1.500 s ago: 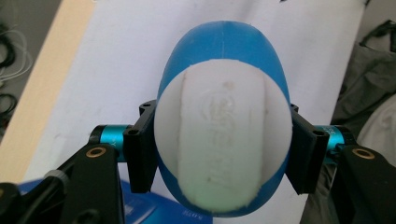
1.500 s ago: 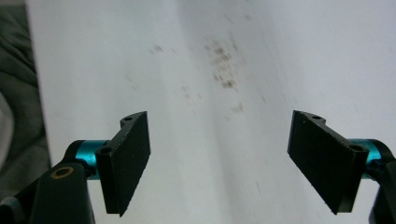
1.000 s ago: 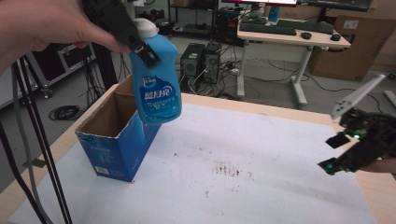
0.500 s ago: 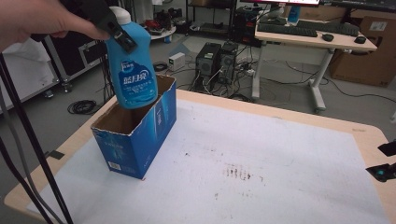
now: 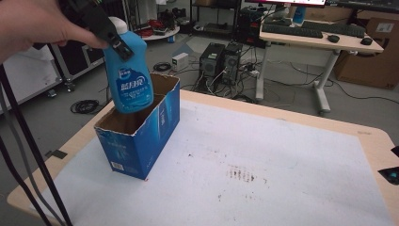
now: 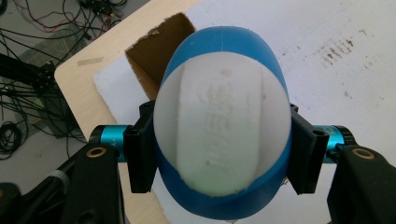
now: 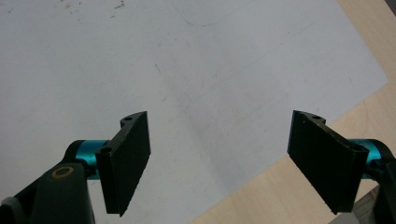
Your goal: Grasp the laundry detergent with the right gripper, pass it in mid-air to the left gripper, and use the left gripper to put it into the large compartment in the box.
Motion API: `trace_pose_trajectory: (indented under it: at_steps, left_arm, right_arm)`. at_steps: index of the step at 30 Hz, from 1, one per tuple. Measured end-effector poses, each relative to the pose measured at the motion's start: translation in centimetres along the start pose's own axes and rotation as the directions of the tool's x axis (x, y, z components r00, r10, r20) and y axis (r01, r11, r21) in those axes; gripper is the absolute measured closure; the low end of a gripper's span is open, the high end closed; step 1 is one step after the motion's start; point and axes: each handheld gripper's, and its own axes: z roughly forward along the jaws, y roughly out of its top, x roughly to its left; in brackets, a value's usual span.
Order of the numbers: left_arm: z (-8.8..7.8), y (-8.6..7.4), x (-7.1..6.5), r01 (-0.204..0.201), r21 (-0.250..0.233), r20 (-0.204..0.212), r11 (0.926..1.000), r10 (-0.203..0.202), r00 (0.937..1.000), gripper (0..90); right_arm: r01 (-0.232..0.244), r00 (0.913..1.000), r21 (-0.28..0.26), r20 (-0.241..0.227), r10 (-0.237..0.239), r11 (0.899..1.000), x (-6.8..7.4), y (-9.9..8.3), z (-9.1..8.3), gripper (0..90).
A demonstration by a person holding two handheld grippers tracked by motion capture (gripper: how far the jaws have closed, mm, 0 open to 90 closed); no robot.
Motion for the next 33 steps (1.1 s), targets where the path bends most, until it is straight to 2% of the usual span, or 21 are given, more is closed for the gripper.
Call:
trace_pose_trajectory:
  at_steps: [8,15,25,33]
  left_arm:
    - [2.4,-0.8,-0.2,-0.005,0.050,-0.013,0.9988,0.006,0.9999,38.5]
    - [5.1,-1.9,-0.3,0.000,0.080,0.010,0.9968,-0.001,0.9999,38.5]
    - [9.0,-3.7,-0.5,-0.006,0.139,0.020,0.9902,0.003,0.9998,38.5]
    - [11.1,-4.4,-0.6,-0.033,0.167,0.033,0.9854,0.027,0.9991,38.5]
  right_arm:
    - [-0.001,1.0000,0.009,0.005,0.000,1.000,0.2,-0.1,0.0,20.6]
    - [0.005,1.0000,0.014,0.004,-0.005,1.000,0.4,-0.1,0.1,20.6]
    - [0.005,1.0000,0.027,0.008,-0.005,1.000,0.7,-0.1,0.3,20.6]
    - [0.015,0.9999,0.031,0.005,-0.015,0.999,0.9,-0.1,0.6,20.6]
